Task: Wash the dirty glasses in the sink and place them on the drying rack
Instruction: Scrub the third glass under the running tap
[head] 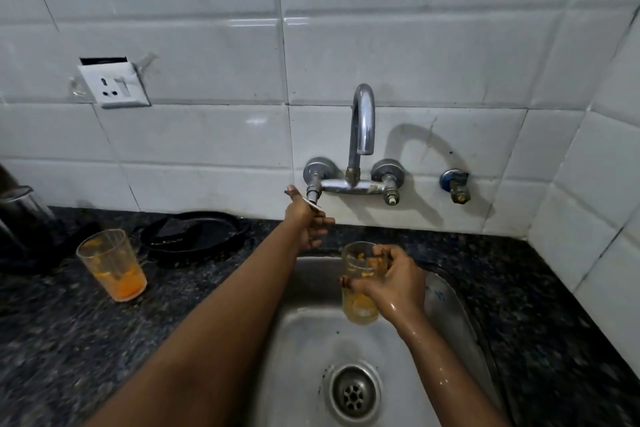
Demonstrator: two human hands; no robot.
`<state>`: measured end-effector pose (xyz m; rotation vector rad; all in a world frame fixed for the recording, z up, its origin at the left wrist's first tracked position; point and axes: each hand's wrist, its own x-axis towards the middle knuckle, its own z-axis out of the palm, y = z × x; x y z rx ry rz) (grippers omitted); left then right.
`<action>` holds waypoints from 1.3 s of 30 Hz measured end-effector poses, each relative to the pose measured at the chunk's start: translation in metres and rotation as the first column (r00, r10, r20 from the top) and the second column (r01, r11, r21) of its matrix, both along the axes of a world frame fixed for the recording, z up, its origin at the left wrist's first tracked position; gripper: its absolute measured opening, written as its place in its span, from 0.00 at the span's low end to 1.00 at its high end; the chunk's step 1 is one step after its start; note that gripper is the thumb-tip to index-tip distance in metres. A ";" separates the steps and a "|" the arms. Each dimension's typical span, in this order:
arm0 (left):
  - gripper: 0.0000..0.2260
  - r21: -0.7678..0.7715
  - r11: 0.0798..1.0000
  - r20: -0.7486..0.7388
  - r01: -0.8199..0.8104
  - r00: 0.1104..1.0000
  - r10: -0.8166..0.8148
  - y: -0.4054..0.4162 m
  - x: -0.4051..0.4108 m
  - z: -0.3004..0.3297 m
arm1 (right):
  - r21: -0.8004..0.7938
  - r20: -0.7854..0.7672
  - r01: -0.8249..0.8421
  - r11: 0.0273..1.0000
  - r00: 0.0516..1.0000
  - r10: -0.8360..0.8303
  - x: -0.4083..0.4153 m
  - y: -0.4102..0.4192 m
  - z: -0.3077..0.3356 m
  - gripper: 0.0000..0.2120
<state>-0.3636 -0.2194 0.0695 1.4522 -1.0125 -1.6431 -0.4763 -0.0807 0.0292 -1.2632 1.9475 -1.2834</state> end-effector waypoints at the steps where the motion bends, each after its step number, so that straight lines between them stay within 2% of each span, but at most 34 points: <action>1: 0.37 -0.004 1.000 -0.013 0.023 1.000 -0.023 0.005 0.002 0.000 | -0.007 0.002 -0.013 1.000 1.000 0.013 0.001 0.001 0.000 0.30; 5: 0.23 -0.151 0.975 0.025 0.165 0.986 -0.163 0.046 0.011 -0.011 | -0.055 0.040 -0.040 0.998 0.998 0.042 0.002 -0.001 -0.002 0.30; 8: 0.11 -0.367 0.925 0.048 0.095 0.995 -0.084 0.080 0.026 -0.021 | -0.089 0.058 -0.042 0.995 0.997 0.048 0.002 -0.004 -0.010 0.32; 10: 0.08 -0.518 0.852 0.090 0.078 0.995 -0.036 0.092 0.036 -0.027 | -0.120 0.065 -0.018 0.993 0.998 0.026 0.004 -0.005 -0.016 0.34; 12: 0.09 -0.647 0.746 0.203 0.158 0.979 -0.031 0.099 0.045 -0.033 | -0.148 0.074 -0.011 0.989 0.997 0.022 0.004 -0.006 -0.026 0.36; 15: 0.18 -0.777 0.534 0.379 0.333 0.925 -0.026 0.107 0.052 -0.038 | -0.153 0.059 -0.037 0.988 0.997 0.046 0.002 -0.005 -0.032 0.39; 18: 0.25 -0.785 0.436 0.437 0.440 0.892 -0.112 0.104 0.052 -0.038 | -0.119 0.020 -0.092 0.989 0.995 0.095 -0.006 -0.003 -0.030 0.40; 20: 0.29 -0.747 0.378 0.506 0.547 0.837 -0.210 0.096 0.048 -0.040 | -0.085 -0.060 -0.116 0.990 0.992 0.111 -0.012 -0.002 -0.025 0.40; 22: 0.31 -0.636 0.304 0.644 0.710 0.704 -0.297 0.088 0.041 -0.047 | -0.060 -0.171 -0.139 0.988 0.977 0.127 -0.015 -0.002 -0.018 0.41; 23: 0.30 -0.542 0.245 0.739 0.804 0.595 -0.317 0.083 0.037 -0.051 | -0.043 -0.236 -0.149 0.988 0.962 0.135 -0.016 -0.003 -0.014 0.41; 25: 0.29 -0.264 0.064 0.930 0.962 0.272 -0.249 0.072 0.027 -0.049 | 0.032 -0.391 -0.172 0.985 0.905 0.171 -0.017 -0.005 -0.008 0.41; 26: 0.27 -0.088 -0.021 0.990 0.996 0.085 -0.116 0.066 0.021 -0.047 | 0.085 -0.465 -0.187 0.979 0.861 0.205 -0.018 -0.006 -0.006 0.40; 27: 0.24 0.001 -0.130 0.995 0.992 0.012 0.101 0.058 0.014 -0.044 | 0.127 -0.530 -0.208 0.970 0.812 0.244 -0.018 -0.007 -0.005 0.40; 28: 0.18 0.048 -0.206 0.950 0.977 0.019 0.312 0.053 0.008 -0.039 | 0.149 -0.573 -0.235 0.961 0.771 0.277 -0.018 -0.008 -0.004 0.40; 29: 0.14 0.089 -0.232 0.910 0.969 0.016 0.414 0.053 0.001 -0.032 | 0.155 -0.598 -0.260 0.953 0.743 0.300 -0.018 -0.010 -0.004 0.40; 30: 0.13 0.131 -0.234 0.864 0.963 0.004 0.503 0.053 -0.006 -0.027 | 0.156 -0.610 -0.280 0.947 0.727 0.315 -0.019 -0.012 -0.004 0.40; 31: 0.15 0.153 -0.186 0.875 0.971 -0.046 0.482 0.054 -0.015 -0.028 | 0.158 -0.615 -0.293 0.943 0.718 0.326 -0.019 -0.014 -0.004 0.40; 32: 0.17 0.190 -0.060 0.927 0.980 -0.159 0.339 0.060 -0.022 -0.028 | 0.157 -0.614 -0.304 0.940 0.715 0.333 -0.021 -0.016 -0.004 0.40; 33: 0.18 0.205 0.067 0.975 0.977 -0.209 0.071 0.064 -0.026 -0.029 | 0.147 -0.612 -0.315 0.938 0.716 0.337 -0.022 -0.017 -0.005 0.39; 34: 0.20 0.138 0.158 0.973 0.978 -0.104 -0.205 0.065 -0.028 -0.027 | 0.137 -0.606 -0.325 0.936 0.719 0.339 -0.024 -0.018 -0.006 0.39; 35: 0.22 0.056 0.235 0.882 0.970 0.062 -0.468 0.063 -0.027 -0.029 | 0.130 -0.601 -0.331 0.934 0.723 0.340 -0.026 -0.017 -0.007 0.40; 36: 0.23 -0.021 0.303 0.704 0.953 0.229 -0.672 0.060 -0.023 -0.030 | 0.126 -0.596 -0.326 0.937 0.730 0.335 -0.028 -0.017 -0.007 0.41; 37: 0.23 -0.100 0.395 0.498 0.913 0.390 -0.775 0.056 -0.018 -0.029 | 0.122 -0.599 -0.308 0.944 0.735 0.317 -0.030 -0.017 -0.007 0.41; 38: 0.24 -0.142 0.514 0.287 0.846 0.532 -0.797 0.052 -0.013 -0.031 | 0.121 -0.610 -0.275 0.954 0.738 0.290 -0.032 -0.018 -0.007 0.42; 39: 0.24 -0.167 0.613 0.105 0.772 0.632 -0.767 0.050 -0.009 -0.032 | 0.118 -0.634 -0.233 0.965 0.731 0.254 -0.033 -0.019 -0.004 0.42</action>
